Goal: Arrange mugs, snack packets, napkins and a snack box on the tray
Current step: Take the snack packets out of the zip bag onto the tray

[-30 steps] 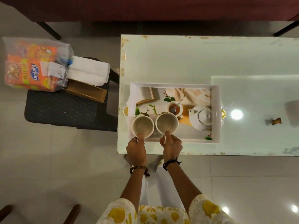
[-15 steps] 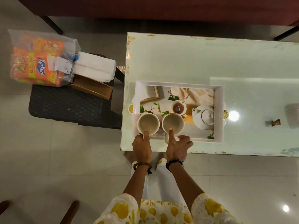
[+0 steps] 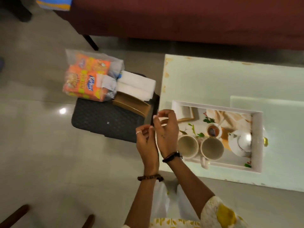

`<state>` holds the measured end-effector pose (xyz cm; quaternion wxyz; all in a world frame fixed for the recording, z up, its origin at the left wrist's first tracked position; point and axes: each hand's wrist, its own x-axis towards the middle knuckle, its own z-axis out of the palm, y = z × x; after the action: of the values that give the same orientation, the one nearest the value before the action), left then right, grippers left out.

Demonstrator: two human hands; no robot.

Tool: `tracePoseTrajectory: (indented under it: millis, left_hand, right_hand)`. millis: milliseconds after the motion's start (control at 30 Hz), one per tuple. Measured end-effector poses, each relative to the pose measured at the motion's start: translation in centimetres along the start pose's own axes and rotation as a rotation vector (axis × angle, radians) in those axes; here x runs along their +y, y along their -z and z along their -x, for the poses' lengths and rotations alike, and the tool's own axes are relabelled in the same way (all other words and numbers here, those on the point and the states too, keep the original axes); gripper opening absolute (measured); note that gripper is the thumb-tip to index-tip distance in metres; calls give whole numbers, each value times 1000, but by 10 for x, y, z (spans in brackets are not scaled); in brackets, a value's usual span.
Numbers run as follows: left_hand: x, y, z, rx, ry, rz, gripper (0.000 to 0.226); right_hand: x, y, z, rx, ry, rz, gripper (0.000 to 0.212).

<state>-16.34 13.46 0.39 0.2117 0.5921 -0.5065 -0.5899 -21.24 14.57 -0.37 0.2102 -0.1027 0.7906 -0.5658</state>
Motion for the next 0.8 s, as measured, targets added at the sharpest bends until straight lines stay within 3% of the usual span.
tracePoseTrajectory:
  millis: [133, 200, 300, 400, 533, 800]
  left_hand:
    - [32, 39, -75, 107, -83, 5, 13]
    - [46, 62, -124, 226, 4, 109, 29]
    - [59, 95, -192, 345, 224, 270, 57]
    - [55, 118, -234, 288, 349, 397, 70]
    - [47, 126, -260, 123, 378, 406, 64]
    - [42, 122, -281, 179, 352, 442, 58]
  right_hand:
    - [-30, -68, -41, -289, 45, 70, 35]
    - [-42, -102, -68, -368, 19, 118, 46]
    - [-52, -144, -114, -355, -79, 141, 48]
    - [-49, -179, -153, -359, -246, 287, 56]
    - [-42, -204, -171, -359, -338, 336, 56]
    - [-45, -227, -173, -379, -402, 253, 40]
